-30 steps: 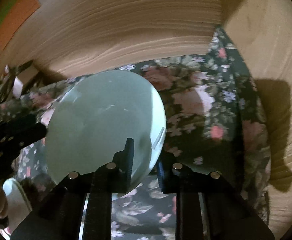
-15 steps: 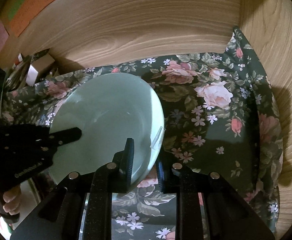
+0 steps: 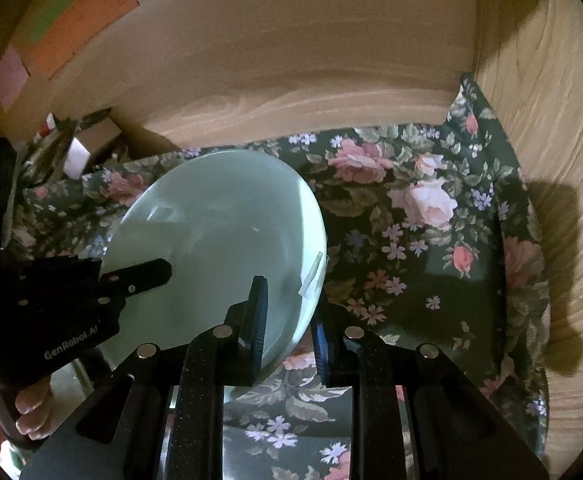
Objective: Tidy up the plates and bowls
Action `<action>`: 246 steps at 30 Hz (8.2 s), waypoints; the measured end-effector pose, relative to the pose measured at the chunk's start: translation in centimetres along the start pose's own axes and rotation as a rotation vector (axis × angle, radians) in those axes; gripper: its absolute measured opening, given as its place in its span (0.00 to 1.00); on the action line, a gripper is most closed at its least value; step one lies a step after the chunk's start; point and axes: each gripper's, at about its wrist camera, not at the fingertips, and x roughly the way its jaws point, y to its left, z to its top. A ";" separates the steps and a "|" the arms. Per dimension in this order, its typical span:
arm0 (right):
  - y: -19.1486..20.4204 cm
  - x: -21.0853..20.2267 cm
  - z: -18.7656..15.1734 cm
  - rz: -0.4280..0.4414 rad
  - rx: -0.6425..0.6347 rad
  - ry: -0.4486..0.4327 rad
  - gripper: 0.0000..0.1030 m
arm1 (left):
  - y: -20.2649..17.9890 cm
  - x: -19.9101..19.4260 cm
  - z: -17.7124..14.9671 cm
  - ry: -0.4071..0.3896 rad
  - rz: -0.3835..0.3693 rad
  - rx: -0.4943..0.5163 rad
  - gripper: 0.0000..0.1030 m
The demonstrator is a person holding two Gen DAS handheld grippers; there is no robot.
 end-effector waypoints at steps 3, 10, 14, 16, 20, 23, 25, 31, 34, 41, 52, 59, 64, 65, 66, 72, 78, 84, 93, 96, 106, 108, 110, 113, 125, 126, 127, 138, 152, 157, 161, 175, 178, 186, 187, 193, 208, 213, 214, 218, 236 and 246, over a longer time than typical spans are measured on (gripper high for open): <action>0.7 -1.3 0.1 0.004 -0.012 -0.029 0.18 | 0.1 -1.6 -0.2 -0.036 0.008 0.000 0.15; 3.4 -4.1 0.1 0.009 -0.059 -0.085 0.18 | 1.2 -5.6 -1.1 -0.101 0.018 -0.015 0.15; 5.1 -4.9 -0.1 0.023 -0.080 -0.104 0.18 | 2.0 -7.6 -1.9 -0.131 0.029 -0.031 0.15; 6.0 -5.2 -0.3 0.032 -0.091 -0.110 0.18 | 2.5 -8.5 -2.4 -0.137 0.037 -0.036 0.15; 8.1 -5.6 -0.7 0.052 -0.121 -0.114 0.18 | 3.9 -10.1 -3.7 -0.152 0.058 -0.056 0.15; 9.6 -6.0 -1.2 0.069 -0.138 -0.117 0.18 | 4.9 -11.5 -5.0 -0.164 0.075 -0.073 0.15; 10.6 -6.1 -1.6 0.082 -0.149 -0.120 0.18 | 5.4 -12.3 -5.8 -0.171 0.085 -0.083 0.15; 13.7 -6.7 -2.3 0.110 -0.196 -0.127 0.18 | 7.4 -14.6 -8.0 -0.199 0.106 -0.129 0.15; 15.3 -7.0 -2.8 0.123 -0.220 -0.130 0.18 | 8.9 -15.9 -9.5 -0.213 0.115 -0.156 0.15; 18.9 -6.9 -3.9 0.167 -0.265 -0.123 0.18 | 12.1 -18.1 -12.4 -0.234 0.147 -0.207 0.15; 24.5 -5.6 -6.1 0.240 -0.338 -0.083 0.18 | 16.5 -20.5 -17.6 -0.237 0.183 -0.300 0.15; 27.3 -4.0 -7.0 0.274 -0.383 -0.035 0.18 | 19.2 -20.8 -20.2 -0.223 0.210 -0.353 0.15; 28.9 -2.7 -7.3 0.304 -0.403 0.003 0.18 | 20.9 -20.7 -21.5 -0.207 0.225 -0.392 0.15; 29.2 -2.5 -7.4 0.310 -0.406 0.011 0.18 | 21.2 -20.9 -21.8 -0.205 0.230 -0.398 0.15; 29.5 -2.1 -7.5 0.316 -0.409 0.020 0.18 | 21.4 -21.0 -22.1 -0.205 0.233 -0.402 0.15; 30.7 -0.5 -8.0 0.345 -0.428 0.072 0.18 | 22.7 -20.9 -23.6 -0.195 0.261 -0.404 0.15; 31.2 0.6 -8.4 0.341 -0.442 0.102 0.18 | 23.8 -20.5 -24.1 -0.189 0.255 -0.415 0.16; 30.7 0.5 -8.1 0.328 -0.435 0.103 0.21 | 24.0 -19.5 -23.9 -0.174 0.251 -0.411 0.15; 30.1 0.7 -8.0 0.330 -0.434 0.103 0.21 | 23.9 -18.8 -23.1 -0.175 0.290 -0.376 0.15; 29.9 0.8 -8.0 0.338 -0.427 0.107 0.21 | 23.4 -18.7 -22.8 -0.170 0.299 -0.345 0.22; 29.4 0.0 -7.9 0.344 -0.404 0.092 0.38 | 22.6 -18.9 -21.9 -0.136 0.283 -0.300 0.44; 29.4 -0.3 -8.0 0.344 -0.409 0.087 0.40 | 22.8 -19.2 -21.8 -0.132 0.272 -0.320 0.44; 29.4 -0.4 -8.0 0.344 -0.413 0.087 0.40 | 22.9 -19.6 -21.8 -0.136 0.275 -0.331 0.44; 29.3 -0.4 -8.0 0.344 -0.409 0.088 0.40 | 22.8 -20.6 -21.7 -0.171 0.338 -0.325 0.49; 29.7 1.5 -8.6 0.352 -0.384 0.150 0.41 | 25.1 -21.0 -23.9 -0.161 0.318 -0.409 0.55; 29.9 1.8 -8.7 0.357 -0.383 0.163 0.41 | 25.1 -20.7 -24.1 -0.154 0.310 -0.412 0.55; 30.0 2.1 -8.8 0.361 -0.385 0.174 0.41 | 25.1 -20.4 -24.4 -0.149 0.296 -0.416 0.56; 31.8 4.6 -9.5 0.358 -0.424 0.237 0.41 | 25.6 -17.3 -25.0 -0.107 0.154 -0.468 0.49; 31.9 5.8 -9.3 0.337 -0.384 0.230 0.32 | 24.5 -17.1 -24.8 -0.127 0.213 -0.488 0.45; 31.4 5.2 -8.9 0.342 -0.360 0.216 0.31 | 24.5 -17.3 -24.5 -0.125 0.205 -0.506 0.45; 31.0 4.2 -8.6 0.337 -0.356 0.189 0.31 | 24.3 -17.6 -24.1 -0.131 0.199 -0.506 0.45; 27.7 -0.3 -7.4 0.310 -0.326 0.114 0.31 | 21.4 -19.5 -21.8 -0.185 0.180 -0.439 0.45; 26.7 -1.2 -7.1 0.300 -0.314 0.100 0.31 | 20.4 -19.7 -21.2 -0.191 0.170 -0.422 0.45; 24.0 -2.9 -7.0 0.264 -0.284 0.076 0.31 | 17.5 -19.3 -19.9 -0.185 0.140 -0.374 0.45; 23.6 -3.1 -7.0 0.261 -0.278 0.072 0.31 | 17.1 -19.3 -19.8 -0.185 0.137 -0.367 0.45; 21.6 -4.2 -7.1 0.242 -0.246 0.057 0.31 | 14.9 -19.3 -19.1 -0.181 0.115 -0.328 0.45; 17.2 -6.0 -8.9 0.193 -0.176 0.048 0.31 | 10.6 -17.7 -18.8 -0.155 0.067 -0.257 0.45; 16.1 -5.7 -9.7 0.182 -0.150 0.066 0.31 | 9.7 -16.7 -19.0 -0.130 0.050 -0.244 0.45; 15.9 -5.6 -9.8 0.181 -0.144 0.071 0.31 | 9.6 -16.5 -19.0 -0.126 0.048 -0.242 0.45; 15.1 -4.8 -10.2 0.182 -0.119 0.094 0.31 | 9.2 -15.7 -18.9 -0.108 0.046 -0.239 0.45; 14.3 -6.6 -10.4 0.117 -0.155 -0.014 0.45 | 10.7 -15.0 -18.9 -0.123 0.047 -0.263 0.50; 15.5 -13.7 -9.7 0.151 -0.202 -0.232 0.45 | 8.3 -23.5 -18.8 -0.413 0.092 -0.175 0.61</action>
